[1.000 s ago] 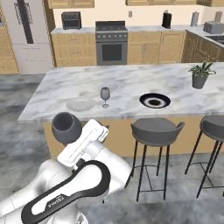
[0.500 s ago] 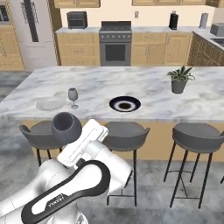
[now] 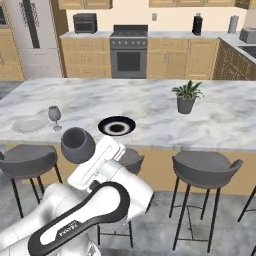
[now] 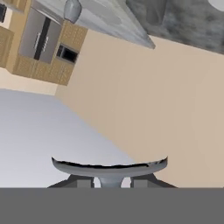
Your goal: Retrieve the wine glasses from the counter and place one next to each plate.
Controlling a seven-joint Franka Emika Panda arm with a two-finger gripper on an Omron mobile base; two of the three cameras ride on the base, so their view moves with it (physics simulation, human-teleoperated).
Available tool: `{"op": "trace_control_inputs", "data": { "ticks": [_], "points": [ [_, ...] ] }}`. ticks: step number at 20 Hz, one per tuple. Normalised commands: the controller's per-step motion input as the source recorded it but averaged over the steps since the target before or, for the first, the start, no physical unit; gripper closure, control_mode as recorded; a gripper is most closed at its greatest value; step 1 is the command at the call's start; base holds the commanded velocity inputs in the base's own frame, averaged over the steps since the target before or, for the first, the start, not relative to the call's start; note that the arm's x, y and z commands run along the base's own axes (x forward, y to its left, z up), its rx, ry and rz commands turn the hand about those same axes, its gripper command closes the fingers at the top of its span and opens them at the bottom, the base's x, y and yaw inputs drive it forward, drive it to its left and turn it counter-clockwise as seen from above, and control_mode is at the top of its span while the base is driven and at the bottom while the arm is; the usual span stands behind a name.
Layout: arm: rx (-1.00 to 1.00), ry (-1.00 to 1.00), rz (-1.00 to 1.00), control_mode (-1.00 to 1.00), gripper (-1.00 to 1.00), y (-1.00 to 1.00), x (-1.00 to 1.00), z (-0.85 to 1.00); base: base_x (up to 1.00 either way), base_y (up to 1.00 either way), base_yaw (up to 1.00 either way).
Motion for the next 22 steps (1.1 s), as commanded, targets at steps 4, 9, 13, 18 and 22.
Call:
{"op": "trace_control_inputs", "data": {
  "ticks": [4,9,13,18,22],
  "points": [
    [0.00,0.00,0.00,1.00,1.00,0.00,0.00,0.00,1.00,0.00,0.00],
    [0.00,0.00,0.00,1.00,1.00,0.00,0.00,0.00,1.00,-0.02,0.00],
    [0.00,0.00,0.00,1.00,1.00,0.00,0.00,0.00,0.88,-0.51,0.12],
    [0.00,0.00,0.00,1.00,1.00,0.00,0.00,0.00,0.66,-0.69,0.29],
    [0.00,0.00,0.00,1.00,1.00,0.00,0.00,0.00,0.29,-0.62,0.46]
  ]
}}
